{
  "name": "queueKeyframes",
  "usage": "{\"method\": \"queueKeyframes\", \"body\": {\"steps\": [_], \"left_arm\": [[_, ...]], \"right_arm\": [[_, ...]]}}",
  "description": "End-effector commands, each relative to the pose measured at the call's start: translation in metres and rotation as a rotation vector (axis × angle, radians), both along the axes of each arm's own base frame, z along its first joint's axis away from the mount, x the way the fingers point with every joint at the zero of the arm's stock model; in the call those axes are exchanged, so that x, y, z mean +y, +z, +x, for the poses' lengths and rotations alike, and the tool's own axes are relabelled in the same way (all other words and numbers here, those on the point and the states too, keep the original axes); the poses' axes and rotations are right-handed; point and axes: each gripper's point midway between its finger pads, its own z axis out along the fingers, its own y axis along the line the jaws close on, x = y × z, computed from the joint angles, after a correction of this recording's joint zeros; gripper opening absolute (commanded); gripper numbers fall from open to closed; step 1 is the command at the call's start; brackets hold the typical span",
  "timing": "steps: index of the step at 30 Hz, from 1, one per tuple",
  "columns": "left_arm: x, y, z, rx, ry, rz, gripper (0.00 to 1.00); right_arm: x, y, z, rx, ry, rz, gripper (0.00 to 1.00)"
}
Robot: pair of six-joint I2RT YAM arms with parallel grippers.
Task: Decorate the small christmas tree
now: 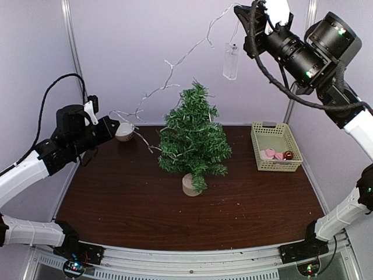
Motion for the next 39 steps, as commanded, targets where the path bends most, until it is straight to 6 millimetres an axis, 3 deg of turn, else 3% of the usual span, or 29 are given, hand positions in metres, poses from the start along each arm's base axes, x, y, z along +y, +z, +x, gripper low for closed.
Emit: {"method": "queueKeyframes", "body": {"steps": [1, 4, 10, 14, 18, 25, 31, 34, 39], "left_arm": [[-0.013, 0.009, 0.013, -0.006, -0.042, -0.124, 0.0], [-0.017, 0.006, 0.021, 0.002, -0.045, -0.145, 0.0], [-0.016, -0.002, 0.043, 0.032, -0.022, -0.218, 0.0], [-0.015, -0.014, 0.059, 0.065, -0.006, -0.25, 0.0], [-0.027, -0.023, 0.07, 0.085, -0.048, -0.249, 0.0], [-0.037, -0.038, 0.083, 0.112, -0.073, -0.233, 0.0], [-0.054, -0.044, 0.094, 0.128, -0.136, -0.245, 0.0], [-0.069, -0.045, 0.099, 0.136, -0.203, -0.258, 0.0], [-0.092, -0.047, 0.107, 0.151, -0.303, -0.275, 0.0]], "right_arm": [[0.007, 0.008, 0.024, 0.003, 0.068, 0.048, 0.0], [0.015, 0.007, 0.045, 0.002, 0.06, 0.038, 0.0], [0.01, 0.008, 0.098, 0.014, 0.025, 0.075, 0.0], [0.006, -0.004, 0.138, 0.05, -0.008, 0.088, 0.0], [-0.002, -0.026, 0.179, 0.1, -0.042, 0.106, 0.0], [-0.022, -0.054, 0.233, 0.152, -0.107, 0.136, 0.0], [-0.037, -0.069, 0.258, 0.177, -0.14, 0.144, 0.0], [-0.043, -0.075, 0.263, 0.184, -0.163, 0.132, 0.0], [-0.07, -0.085, 0.267, 0.198, -0.225, 0.137, 0.0]]}}
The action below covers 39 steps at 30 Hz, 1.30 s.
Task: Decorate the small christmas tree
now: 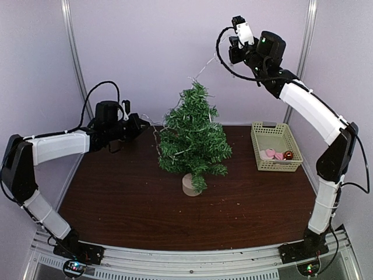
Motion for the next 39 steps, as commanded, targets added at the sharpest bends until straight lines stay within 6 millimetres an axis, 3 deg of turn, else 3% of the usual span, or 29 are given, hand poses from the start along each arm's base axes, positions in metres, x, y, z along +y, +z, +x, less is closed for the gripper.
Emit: {"method": "queueKeyframes", "body": {"steps": [1, 9, 10, 13, 16, 27, 32, 39], "left_arm": [[-0.025, 0.028, 0.009, -0.08, -0.116, -0.072, 0.0], [-0.068, 0.022, 0.012, -0.081, -0.279, -0.053, 0.0], [-0.069, 0.022, 0.012, -0.079, -0.286, -0.054, 0.02], [-0.07, 0.024, 0.013, -0.084, -0.286, -0.054, 0.22], [-0.065, 0.028, 0.014, -0.094, -0.261, -0.038, 0.38], [-0.031, 0.04, 0.017, -0.111, -0.131, 0.001, 0.77], [-0.024, 0.052, 0.009, -0.15, -0.127, 0.029, 0.79], [-0.015, 0.062, -0.002, -0.178, -0.118, 0.069, 0.78]], "right_arm": [[-0.032, 0.012, -0.009, -0.029, -0.048, 0.039, 0.0], [-0.086, 0.005, -0.021, -0.019, -0.135, 0.045, 0.0], [-0.093, 0.006, -0.023, -0.021, -0.146, 0.045, 0.0], [-0.107, 0.009, -0.029, -0.026, -0.168, 0.039, 0.0], [-0.12, 0.01, -0.033, -0.028, -0.192, 0.037, 0.0], [-0.164, 0.014, -0.056, -0.039, -0.288, 0.035, 0.0], [-0.167, -0.012, -0.062, 0.013, -0.289, 0.004, 0.0], [-0.186, -0.022, -0.1, 0.028, -0.344, -0.027, 0.0]]}}
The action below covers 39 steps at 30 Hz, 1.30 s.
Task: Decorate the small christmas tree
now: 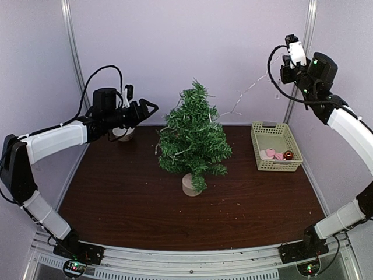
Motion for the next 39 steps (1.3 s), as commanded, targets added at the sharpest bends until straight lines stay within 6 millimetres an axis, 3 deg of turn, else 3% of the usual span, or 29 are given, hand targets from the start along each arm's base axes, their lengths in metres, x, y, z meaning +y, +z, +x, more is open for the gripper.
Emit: {"method": "queueKeyframes", "body": {"steps": [1, 8, 14, 19, 28, 33, 39], "left_arm": [[0.01, 0.009, -0.007, -0.045, 0.016, 0.04, 0.78], [0.015, 0.023, -0.017, -0.083, 0.005, 0.073, 0.76], [0.019, 0.027, -0.025, -0.091, 0.0, 0.107, 0.76], [0.015, 0.029, -0.031, -0.106, -0.02, 0.143, 0.75], [0.008, 0.035, -0.043, -0.159, -0.04, 0.227, 0.75], [0.004, 0.04, -0.051, -0.189, -0.051, 0.257, 0.75], [0.001, 0.047, -0.059, -0.231, -0.059, 0.301, 0.75]], "right_arm": [[-0.02, 0.015, -0.035, -0.04, -0.057, -0.018, 0.0], [-0.032, -0.004, -0.082, 0.015, -0.059, -0.036, 0.0], [-0.027, -0.018, -0.121, 0.079, 0.042, 0.0, 0.0], [-0.011, -0.05, -0.141, 0.22, 0.164, 0.017, 0.0], [-0.019, -0.095, -0.194, 0.354, 0.194, 0.047, 0.0], [-0.008, -0.119, -0.214, 0.447, 0.283, 0.069, 0.0], [0.022, -0.122, -0.241, 0.51, 0.49, 0.123, 0.0]]}}
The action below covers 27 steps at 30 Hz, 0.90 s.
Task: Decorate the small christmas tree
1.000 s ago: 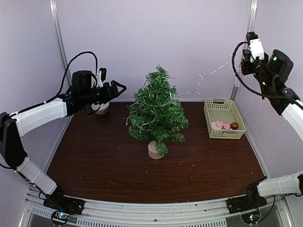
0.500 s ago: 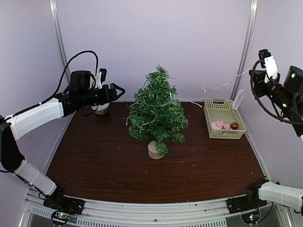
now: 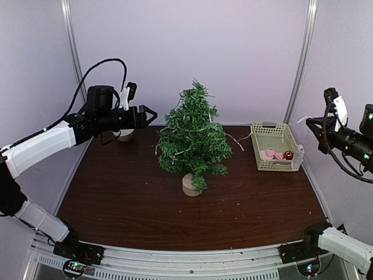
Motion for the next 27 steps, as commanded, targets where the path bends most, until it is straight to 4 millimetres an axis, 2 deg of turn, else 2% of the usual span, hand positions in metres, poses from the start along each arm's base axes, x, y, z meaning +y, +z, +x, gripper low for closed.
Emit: {"method": "queueKeyframes", "body": {"steps": [1, 9, 14, 21, 27], "left_arm": [[0.0, 0.034, -0.008, -0.125, -0.002, 0.035, 0.75], [-0.009, 0.062, -0.031, -0.279, -0.036, 0.088, 0.75], [-0.009, 0.071, -0.041, -0.339, -0.049, 0.095, 0.75], [-0.011, 0.073, -0.049, -0.38, -0.073, 0.111, 0.74], [-0.017, 0.081, -0.059, -0.426, -0.115, 0.121, 0.74]], "right_arm": [[0.028, -0.011, -0.024, 0.102, 0.175, 0.083, 0.0], [0.062, -0.016, -0.052, 0.204, 0.393, 0.167, 0.0], [0.082, -0.017, -0.07, 0.278, 0.525, 0.167, 0.0], [0.115, -0.014, -0.101, 0.343, 0.706, 0.091, 0.0], [0.159, -0.029, -0.116, 0.376, 0.815, -0.042, 0.0]]}}
